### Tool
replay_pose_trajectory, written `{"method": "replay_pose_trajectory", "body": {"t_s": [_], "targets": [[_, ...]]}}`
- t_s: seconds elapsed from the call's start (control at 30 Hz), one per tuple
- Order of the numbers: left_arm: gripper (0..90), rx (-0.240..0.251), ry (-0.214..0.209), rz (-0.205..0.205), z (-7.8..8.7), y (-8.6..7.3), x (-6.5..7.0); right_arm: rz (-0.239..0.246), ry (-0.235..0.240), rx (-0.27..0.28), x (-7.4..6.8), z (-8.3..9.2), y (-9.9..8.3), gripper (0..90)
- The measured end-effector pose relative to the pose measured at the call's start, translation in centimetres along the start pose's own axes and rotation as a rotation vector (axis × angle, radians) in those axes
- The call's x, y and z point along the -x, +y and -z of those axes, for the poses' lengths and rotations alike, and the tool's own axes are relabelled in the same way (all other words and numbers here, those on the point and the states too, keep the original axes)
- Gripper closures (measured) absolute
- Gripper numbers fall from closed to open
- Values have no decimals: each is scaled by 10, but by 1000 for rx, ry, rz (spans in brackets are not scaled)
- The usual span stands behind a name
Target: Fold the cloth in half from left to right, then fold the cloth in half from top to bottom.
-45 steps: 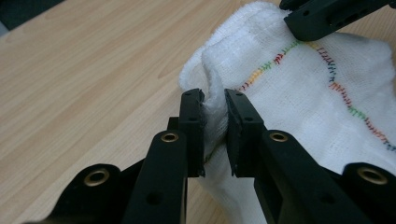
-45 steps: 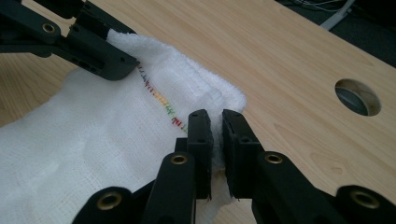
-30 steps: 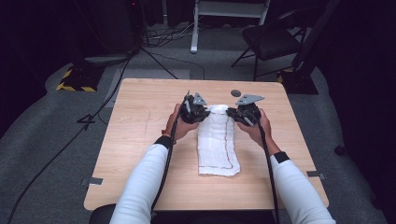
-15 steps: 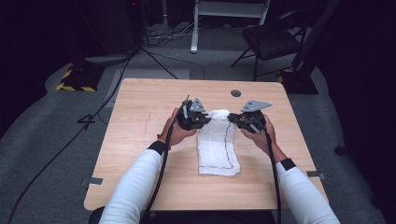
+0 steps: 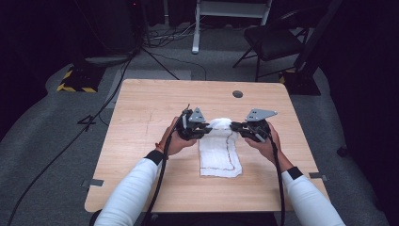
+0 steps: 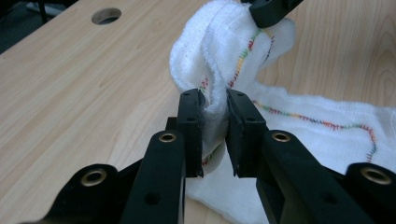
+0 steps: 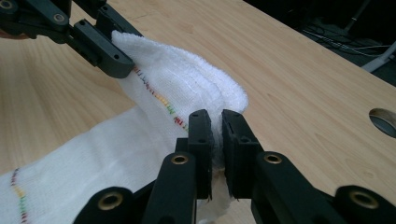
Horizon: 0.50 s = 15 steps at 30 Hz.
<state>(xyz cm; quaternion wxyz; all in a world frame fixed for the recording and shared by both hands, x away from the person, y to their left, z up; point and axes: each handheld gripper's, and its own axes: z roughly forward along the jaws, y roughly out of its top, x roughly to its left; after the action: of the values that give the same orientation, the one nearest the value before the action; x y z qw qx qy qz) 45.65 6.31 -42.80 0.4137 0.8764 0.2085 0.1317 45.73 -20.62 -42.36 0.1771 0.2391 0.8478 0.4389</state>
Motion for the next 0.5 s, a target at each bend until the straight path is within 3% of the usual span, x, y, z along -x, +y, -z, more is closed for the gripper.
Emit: {"method": "replay_pose_trajectory", "body": {"t_s": [0.27, 0.5], "targets": [[742, -9, -13, -39, 12, -10, 16, 36, 41, -4, -16, 11, -5, 830], [819, -18, -41, -80, 23, -15, 28, 51, 68, -7, -26, 20, -10, 830]]}}
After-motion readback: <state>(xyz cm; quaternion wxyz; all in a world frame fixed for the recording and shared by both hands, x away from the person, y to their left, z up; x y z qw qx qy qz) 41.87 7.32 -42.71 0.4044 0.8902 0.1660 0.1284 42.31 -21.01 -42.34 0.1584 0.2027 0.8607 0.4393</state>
